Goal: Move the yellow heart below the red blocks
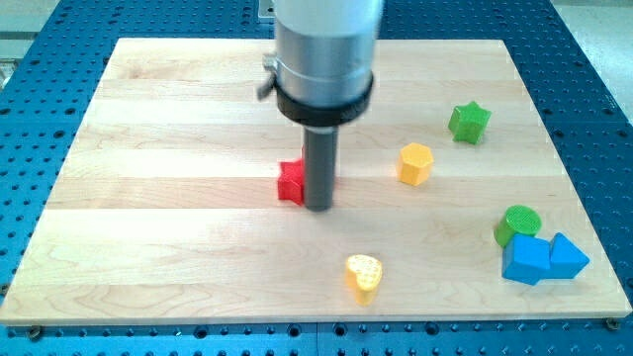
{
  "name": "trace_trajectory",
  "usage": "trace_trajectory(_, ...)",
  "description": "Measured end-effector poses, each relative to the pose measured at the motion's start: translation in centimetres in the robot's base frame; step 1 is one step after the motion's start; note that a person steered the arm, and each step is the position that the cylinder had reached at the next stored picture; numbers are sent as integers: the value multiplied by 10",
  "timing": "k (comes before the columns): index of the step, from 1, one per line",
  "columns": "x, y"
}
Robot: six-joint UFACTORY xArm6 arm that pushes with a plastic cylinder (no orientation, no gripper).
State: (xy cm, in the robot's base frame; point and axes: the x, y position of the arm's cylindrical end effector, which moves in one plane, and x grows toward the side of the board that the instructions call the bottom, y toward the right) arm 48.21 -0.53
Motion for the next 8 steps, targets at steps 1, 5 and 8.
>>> trace_trajectory(1, -1, 43)
trace_trajectory(5, 136, 115)
trace_trajectory(8, 91, -38)
